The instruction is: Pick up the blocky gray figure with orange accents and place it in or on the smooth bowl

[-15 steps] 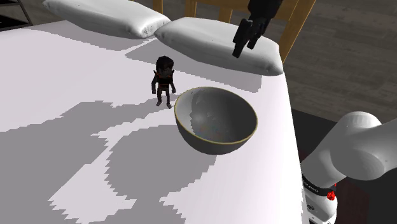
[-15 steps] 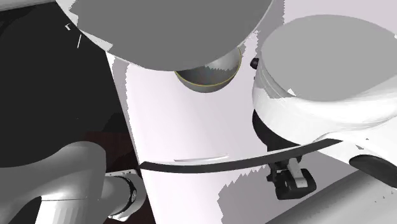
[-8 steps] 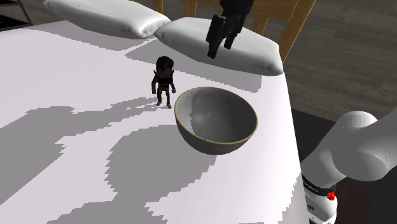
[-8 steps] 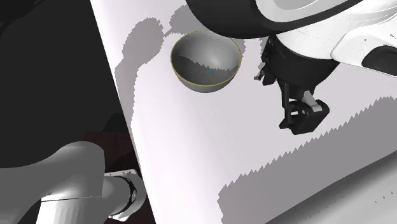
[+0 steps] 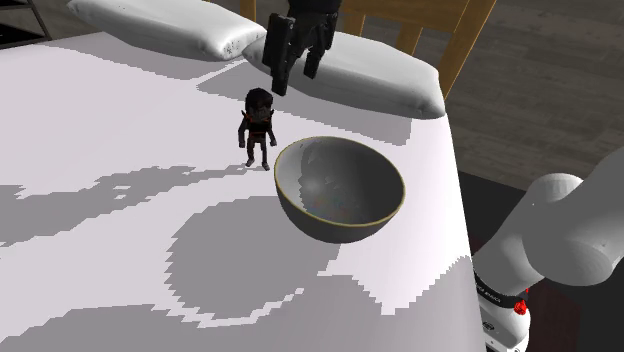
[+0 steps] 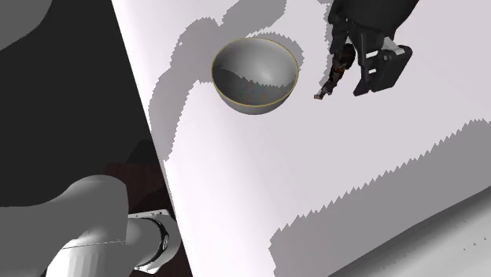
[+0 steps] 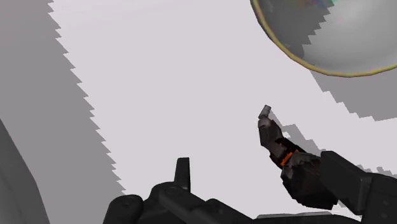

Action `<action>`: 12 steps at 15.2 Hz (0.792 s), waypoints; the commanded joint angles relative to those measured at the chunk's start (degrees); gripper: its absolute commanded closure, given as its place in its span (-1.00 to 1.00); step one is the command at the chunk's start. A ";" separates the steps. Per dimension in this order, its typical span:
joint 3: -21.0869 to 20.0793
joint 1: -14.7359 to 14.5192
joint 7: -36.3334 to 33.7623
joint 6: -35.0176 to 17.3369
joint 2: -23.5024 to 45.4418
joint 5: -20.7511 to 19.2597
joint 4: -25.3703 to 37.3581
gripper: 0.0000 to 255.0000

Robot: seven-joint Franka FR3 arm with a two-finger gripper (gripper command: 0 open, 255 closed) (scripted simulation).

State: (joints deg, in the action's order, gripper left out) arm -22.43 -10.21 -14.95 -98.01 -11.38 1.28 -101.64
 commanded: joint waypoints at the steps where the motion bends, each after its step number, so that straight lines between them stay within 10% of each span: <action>1: -1.66 -0.79 -1.22 0.19 3.62 -0.82 3.66 -1.00; 12: -3.58 -2.10 -2.93 -4.82 7.91 -2.13 2.65 -1.00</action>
State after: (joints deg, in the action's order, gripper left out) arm -26.04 -12.32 -17.93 -102.30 -3.45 -0.86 -98.48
